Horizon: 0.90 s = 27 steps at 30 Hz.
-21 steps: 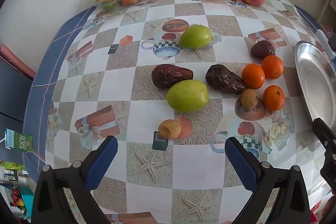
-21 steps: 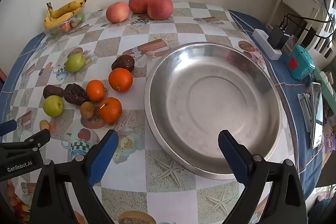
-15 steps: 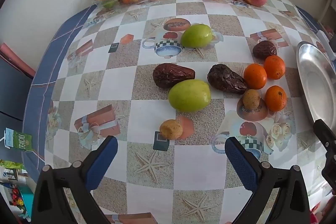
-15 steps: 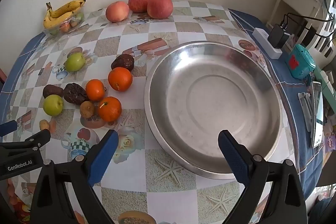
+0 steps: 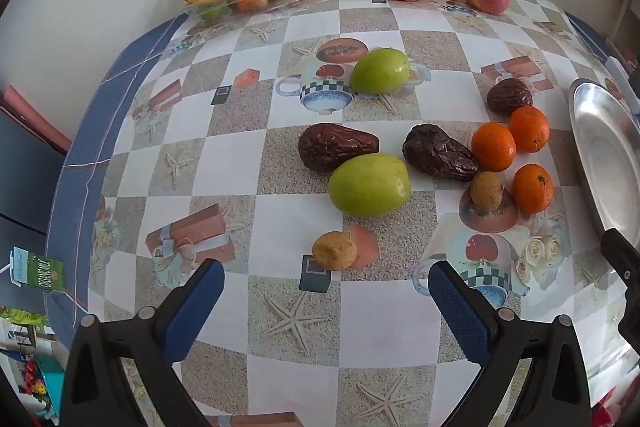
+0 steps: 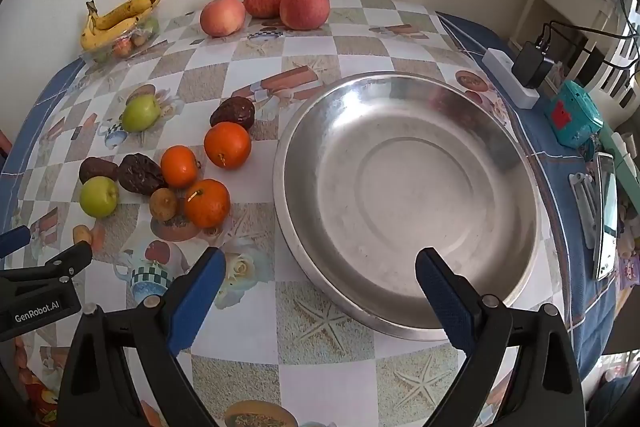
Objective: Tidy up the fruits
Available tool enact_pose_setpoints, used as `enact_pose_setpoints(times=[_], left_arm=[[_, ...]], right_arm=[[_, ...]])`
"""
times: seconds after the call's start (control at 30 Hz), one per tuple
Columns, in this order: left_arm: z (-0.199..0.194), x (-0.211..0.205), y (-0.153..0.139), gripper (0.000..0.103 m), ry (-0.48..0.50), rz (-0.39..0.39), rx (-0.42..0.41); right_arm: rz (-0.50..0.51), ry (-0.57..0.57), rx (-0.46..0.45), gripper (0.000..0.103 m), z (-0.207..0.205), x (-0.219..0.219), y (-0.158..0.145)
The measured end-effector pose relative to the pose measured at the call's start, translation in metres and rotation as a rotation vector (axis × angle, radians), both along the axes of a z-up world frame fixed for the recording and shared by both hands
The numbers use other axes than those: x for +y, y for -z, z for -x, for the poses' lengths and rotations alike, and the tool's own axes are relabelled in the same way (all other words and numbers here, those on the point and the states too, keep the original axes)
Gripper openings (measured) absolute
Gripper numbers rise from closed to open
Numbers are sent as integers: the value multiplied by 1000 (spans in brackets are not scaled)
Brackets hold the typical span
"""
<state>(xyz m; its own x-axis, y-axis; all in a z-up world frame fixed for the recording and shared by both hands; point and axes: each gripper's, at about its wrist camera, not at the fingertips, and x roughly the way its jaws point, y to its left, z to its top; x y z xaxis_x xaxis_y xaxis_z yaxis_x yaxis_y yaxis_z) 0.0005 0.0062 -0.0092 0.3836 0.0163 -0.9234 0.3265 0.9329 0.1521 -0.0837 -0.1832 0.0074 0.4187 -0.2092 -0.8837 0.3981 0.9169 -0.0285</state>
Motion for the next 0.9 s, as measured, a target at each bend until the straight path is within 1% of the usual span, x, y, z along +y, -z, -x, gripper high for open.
enact_pose_setpoints(times=[0.9], left_arm=[[-3,2,1,103,-5,-14,4]], right_arm=[[-8,-3,-5,96,1,0,-1]])
